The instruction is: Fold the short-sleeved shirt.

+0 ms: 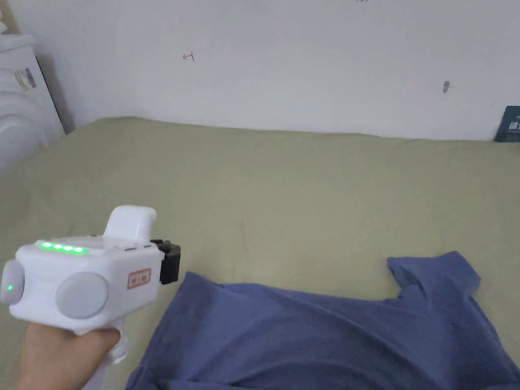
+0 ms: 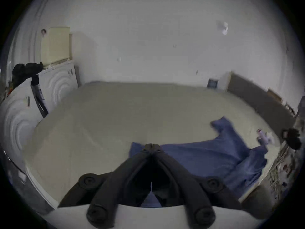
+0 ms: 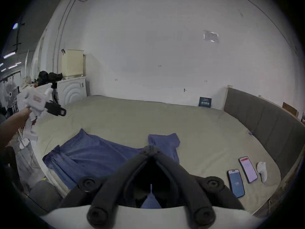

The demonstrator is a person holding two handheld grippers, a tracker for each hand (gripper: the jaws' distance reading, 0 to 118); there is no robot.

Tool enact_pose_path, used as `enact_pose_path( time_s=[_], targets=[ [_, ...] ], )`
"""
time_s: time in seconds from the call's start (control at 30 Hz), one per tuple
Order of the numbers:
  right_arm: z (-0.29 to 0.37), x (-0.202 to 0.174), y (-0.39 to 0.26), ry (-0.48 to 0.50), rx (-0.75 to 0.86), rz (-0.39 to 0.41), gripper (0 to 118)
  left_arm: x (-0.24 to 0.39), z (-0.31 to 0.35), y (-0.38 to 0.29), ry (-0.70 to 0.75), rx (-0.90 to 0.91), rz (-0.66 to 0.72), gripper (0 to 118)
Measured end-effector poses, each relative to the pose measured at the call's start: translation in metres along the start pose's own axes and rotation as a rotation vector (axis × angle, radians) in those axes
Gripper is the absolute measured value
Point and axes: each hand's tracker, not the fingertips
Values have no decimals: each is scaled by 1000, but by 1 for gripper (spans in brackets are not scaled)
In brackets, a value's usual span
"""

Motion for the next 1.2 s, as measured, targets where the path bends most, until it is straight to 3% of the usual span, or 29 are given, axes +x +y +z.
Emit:
enact_pose_path(
  time_s=[0.03, 0.1, 0.13, 0.2, 0.23, 0.43, 0.47, 0.5, 0.53, 0.57, 0.6, 0.63, 0.73, 0.8, 0.83, 0.9, 1.0, 1.03, 1.1, 1.13, 1.17, 1.2],
  targets=[
    [-4, 1, 0, -4, -6, 2, 0, -7, -18, 11, -49, -74, 21, 32],
    [-14, 9, -1, 0, -34, -1, 0, -22, -66, 24, -97, -196, 101, 105],
    [-17, 11, -2, -1, -40, -2, 0, -27, -84, 26, -109, -224, 116, 113],
    [-25, 18, -6, 5, -59, -7, 0, -34, -118, 23, -164, -312, 159, 112],
    [-29, 19, -8, 1, -81, -14, 0, -34, -132, 22, -110, -345, 165, 112],
    [-77, 43, -14, 34, -189, -46, 0, -17, -170, 3, -94, -509, 167, 107],
    [-91, 48, -10, 56, -224, -45, 0, -13, -173, 1, -83, -557, 174, 92],
    [-109, 54, -4, 52, -258, -36, 0, -10, -174, -2, -58, -591, 181, 52],
    [-127, 61, 1, 56, -290, -32, 0, -6, -172, -5, -40, -597, 176, 22],
    [-152, 71, 9, 44, -371, -44, 2, -1, -168, -7, 42, -570, 94, 10],
    [-176, 82, 15, 46, -426, -46, 9, 6, -164, -7, 95, -547, 3, 10],
    [-201, 91, 18, 94, -481, -40, 23, 3, -161, -3, 13, -542, 19, 9],
    [-272, 112, 22, 100, -673, -11, 49, 1, -158, -3, 16, -546, 49, 9],
    [-312, 115, 11, 8, -784, 0, 114, 1, -157, -4, 14, -543, 47, 8],
    [-326, 118, 6, 36, -842, -31, 115, -2, -161, -5, 13, -545, 49, 8],
    [-348, 121, 0, 23, -941, -120, 102, -4, -159, -4, 10, -543, 59, 8],
    [-360, 115, -5, 70, -961, -177, 97, -8, -161, -5, -2, -540, 74, 8],
    [-364, 111, -8, 54, -984, -172, 87, -9, -161, -6, -5, -540, 79, 8],
    [-366, 103, -11, -3, -1067, -125, 33, -9, -162, -8, -10, -540, 98, 8],
    [-360, 100, -9, -51, -1058, -32, 12, -10, -162, -9, -12, -536, 110, 8],
    [-355, 100, -6, -32, -1014, -13, 0, -11, -161, -9, -16, -532, 117, 8],
    [-352, 103, -3, 60, -992, -99, 0, -12, -159, -9, -22, -528, 120, 8]
  ],
)
